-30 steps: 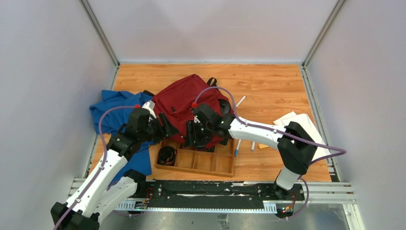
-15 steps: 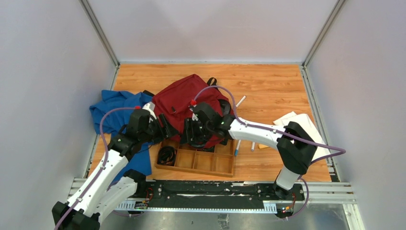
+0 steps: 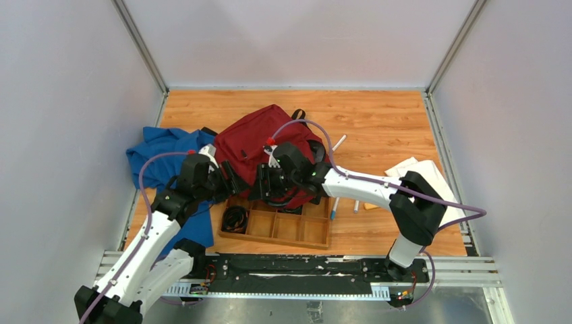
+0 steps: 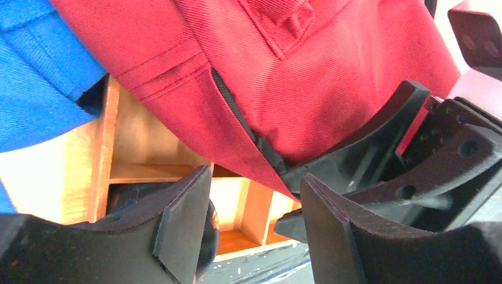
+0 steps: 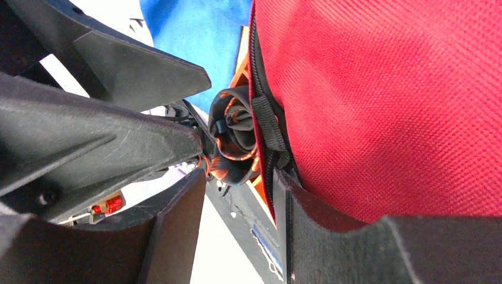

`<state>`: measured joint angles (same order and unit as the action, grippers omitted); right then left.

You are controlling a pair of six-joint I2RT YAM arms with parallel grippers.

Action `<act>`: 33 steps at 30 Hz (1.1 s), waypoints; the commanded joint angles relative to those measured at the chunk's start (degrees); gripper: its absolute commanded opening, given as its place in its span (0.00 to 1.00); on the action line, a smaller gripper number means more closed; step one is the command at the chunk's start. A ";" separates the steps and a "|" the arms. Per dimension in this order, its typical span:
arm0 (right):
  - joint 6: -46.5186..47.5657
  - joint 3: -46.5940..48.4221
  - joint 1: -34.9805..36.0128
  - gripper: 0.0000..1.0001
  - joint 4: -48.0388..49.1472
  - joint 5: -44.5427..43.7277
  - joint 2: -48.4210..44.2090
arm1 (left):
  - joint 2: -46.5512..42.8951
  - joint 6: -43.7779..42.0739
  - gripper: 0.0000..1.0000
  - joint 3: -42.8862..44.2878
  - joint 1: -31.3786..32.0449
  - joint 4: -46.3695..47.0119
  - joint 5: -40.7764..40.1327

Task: Pack the student bag
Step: Zip the student bag at the center of the board.

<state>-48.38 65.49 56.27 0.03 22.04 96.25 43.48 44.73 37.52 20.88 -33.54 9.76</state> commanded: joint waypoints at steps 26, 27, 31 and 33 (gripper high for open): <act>-2.27 -5.06 -1.69 0.63 2.36 -3.46 -4.10 | -2.12 -1.49 0.63 3.97 -7.00 -3.31 -1.76; -2.61 -5.16 -1.69 0.63 2.26 -3.15 -3.98 | -2.08 -1.49 0.62 3.89 -7.00 -3.29 -1.72; -3.12 -5.29 -1.60 0.63 1.55 -2.58 -3.73 | -2.04 -1.49 0.63 3.79 -7.00 -3.31 -1.75; -3.40 -5.27 -1.60 0.63 1.90 -1.78 -3.13 | -2.04 -1.44 0.63 3.71 -7.00 -3.24 -1.89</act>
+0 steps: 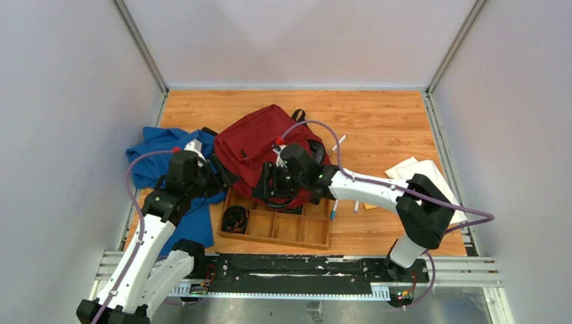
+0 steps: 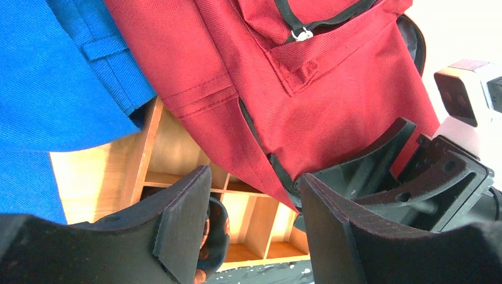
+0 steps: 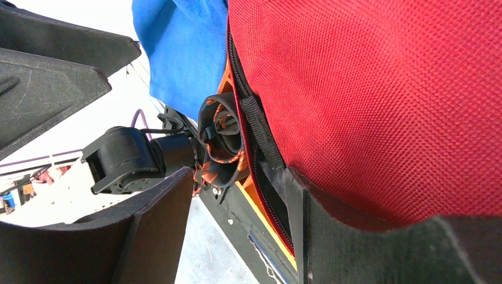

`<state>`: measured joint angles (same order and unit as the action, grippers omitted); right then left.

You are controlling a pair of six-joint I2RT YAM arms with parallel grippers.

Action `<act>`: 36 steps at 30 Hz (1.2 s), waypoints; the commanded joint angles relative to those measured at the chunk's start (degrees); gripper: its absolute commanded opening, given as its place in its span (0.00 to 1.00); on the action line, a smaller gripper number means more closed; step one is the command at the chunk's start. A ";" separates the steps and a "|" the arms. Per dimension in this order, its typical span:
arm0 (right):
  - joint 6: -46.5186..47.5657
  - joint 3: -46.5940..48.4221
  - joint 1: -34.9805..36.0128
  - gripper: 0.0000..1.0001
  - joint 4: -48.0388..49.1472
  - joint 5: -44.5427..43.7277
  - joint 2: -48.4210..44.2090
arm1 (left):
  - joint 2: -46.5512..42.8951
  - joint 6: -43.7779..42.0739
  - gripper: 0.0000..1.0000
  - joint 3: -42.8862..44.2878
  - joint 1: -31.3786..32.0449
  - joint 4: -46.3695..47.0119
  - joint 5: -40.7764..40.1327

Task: Pack the student bag
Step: Zip the student bag at the center of the board.

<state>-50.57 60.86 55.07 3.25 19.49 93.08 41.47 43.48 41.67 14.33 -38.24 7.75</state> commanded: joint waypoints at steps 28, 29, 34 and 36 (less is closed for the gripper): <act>-2.32 11.25 -1.87 0.63 4.84 5.26 10.09 | -1.13 -1.32 0.62 1.37 -0.44 -1.31 -1.34; -2.15 12.10 -1.89 0.63 4.73 5.23 10.41 | -1.19 -1.44 0.63 1.58 -0.44 -1.60 -1.73; -1.91 14.85 -1.89 0.63 4.31 4.92 11.41 | -1.55 -2.16 0.63 2.89 -0.44 -3.64 -3.89; -1.55 15.06 -1.91 0.63 4.25 4.30 11.22 | -1.75 -2.24 0.63 3.21 -0.45 -4.25 -4.89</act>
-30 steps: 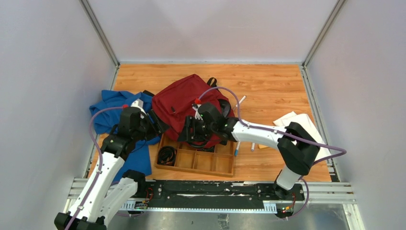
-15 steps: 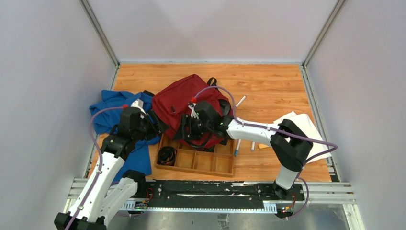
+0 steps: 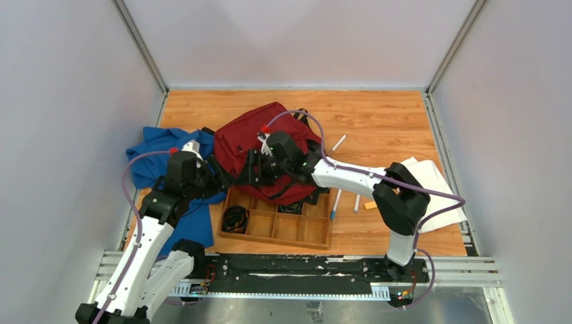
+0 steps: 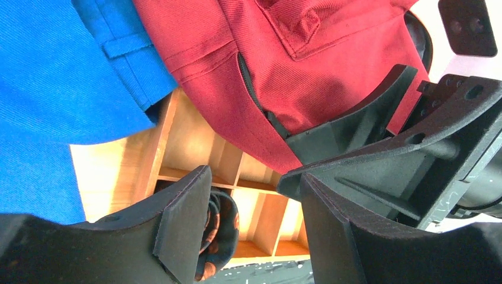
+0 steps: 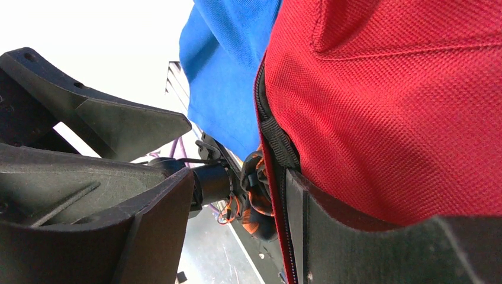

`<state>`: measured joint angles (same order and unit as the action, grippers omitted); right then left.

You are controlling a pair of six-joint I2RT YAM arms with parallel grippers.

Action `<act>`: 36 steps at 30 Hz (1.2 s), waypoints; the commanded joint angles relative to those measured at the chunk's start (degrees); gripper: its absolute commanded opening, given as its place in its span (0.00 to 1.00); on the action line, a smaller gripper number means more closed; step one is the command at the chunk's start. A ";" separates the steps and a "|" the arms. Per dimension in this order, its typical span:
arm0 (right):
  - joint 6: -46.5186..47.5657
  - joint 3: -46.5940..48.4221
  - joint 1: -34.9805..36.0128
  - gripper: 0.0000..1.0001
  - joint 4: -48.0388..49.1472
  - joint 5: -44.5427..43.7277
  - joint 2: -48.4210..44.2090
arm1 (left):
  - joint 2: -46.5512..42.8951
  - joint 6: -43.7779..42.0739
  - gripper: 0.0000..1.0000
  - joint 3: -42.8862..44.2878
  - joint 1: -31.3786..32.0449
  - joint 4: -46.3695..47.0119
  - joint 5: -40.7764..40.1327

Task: Pack the student bag
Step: Zip the student bag at the center of the board.

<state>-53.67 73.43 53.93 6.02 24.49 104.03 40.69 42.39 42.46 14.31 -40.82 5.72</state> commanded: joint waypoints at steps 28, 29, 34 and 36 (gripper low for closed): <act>5.29 0.04 -3.56 0.62 7.32 -4.55 -6.29 | -1.48 -1.51 0.62 1.84 -0.68 -4.36 -7.12; 5.44 0.68 -3.59 0.61 5.57 -4.49 -6.03 | -1.47 -1.52 0.62 1.91 -0.68 -4.36 -7.05; 4.63 0.01 -3.56 0.61 -2.10 -2.15 -6.25 | -1.60 -1.70 0.62 1.72 -0.77 -4.31 -7.11; 1.86 -2.83 -3.44 0.62 -1.19 -0.08 -6.68 | -1.43 -1.65 0.62 1.50 -0.77 -4.02 -7.04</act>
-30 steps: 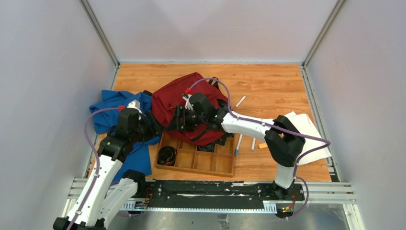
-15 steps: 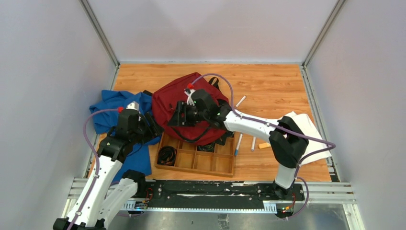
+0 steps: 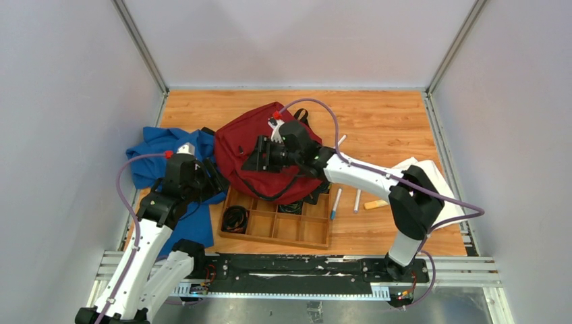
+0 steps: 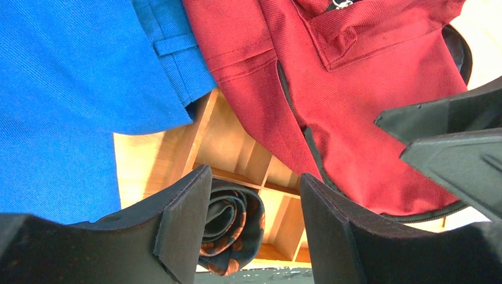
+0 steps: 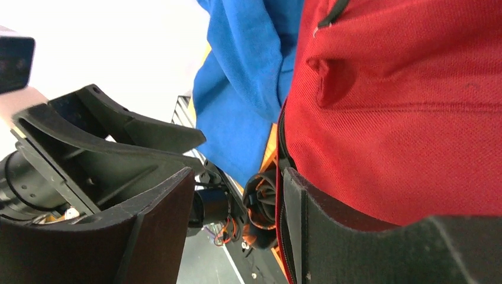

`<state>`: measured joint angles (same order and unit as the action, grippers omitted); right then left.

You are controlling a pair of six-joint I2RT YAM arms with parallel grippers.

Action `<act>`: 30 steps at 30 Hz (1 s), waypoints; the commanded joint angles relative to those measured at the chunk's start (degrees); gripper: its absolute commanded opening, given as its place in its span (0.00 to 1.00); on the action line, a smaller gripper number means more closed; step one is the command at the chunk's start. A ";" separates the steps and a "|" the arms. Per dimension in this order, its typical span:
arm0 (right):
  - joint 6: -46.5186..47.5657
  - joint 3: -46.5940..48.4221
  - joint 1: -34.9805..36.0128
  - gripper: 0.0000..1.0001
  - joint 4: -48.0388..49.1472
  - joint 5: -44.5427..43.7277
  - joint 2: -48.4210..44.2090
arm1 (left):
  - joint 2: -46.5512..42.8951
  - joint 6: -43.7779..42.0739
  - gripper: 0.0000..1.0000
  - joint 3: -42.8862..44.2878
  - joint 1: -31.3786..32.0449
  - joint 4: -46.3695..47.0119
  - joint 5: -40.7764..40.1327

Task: Pack the student bag
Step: Zip the student bag at the center of the board.

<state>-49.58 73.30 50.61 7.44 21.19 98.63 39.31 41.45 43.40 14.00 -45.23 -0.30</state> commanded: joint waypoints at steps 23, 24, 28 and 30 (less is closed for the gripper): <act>-3.72 -7.64 3.68 0.64 -0.25 7.32 2.43 | 12.61 8.77 0.64 -6.99 -1.34 24.82 10.99; -3.90 -7.42 3.75 0.64 -0.31 7.17 2.70 | 12.61 8.96 0.64 -7.01 -1.34 25.23 10.53; -4.03 -7.00 3.84 0.64 -0.92 5.45 3.29 | 13.67 9.62 0.62 -7.51 -1.51 26.53 9.95; -4.19 -6.86 3.88 0.64 -0.83 4.61 3.60 | 14.31 9.91 0.59 -8.44 -1.52 28.22 10.10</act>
<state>-53.04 65.19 53.67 6.44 27.16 101.16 52.71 50.00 36.23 13.04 -22.20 9.41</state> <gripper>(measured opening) 0.642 0.612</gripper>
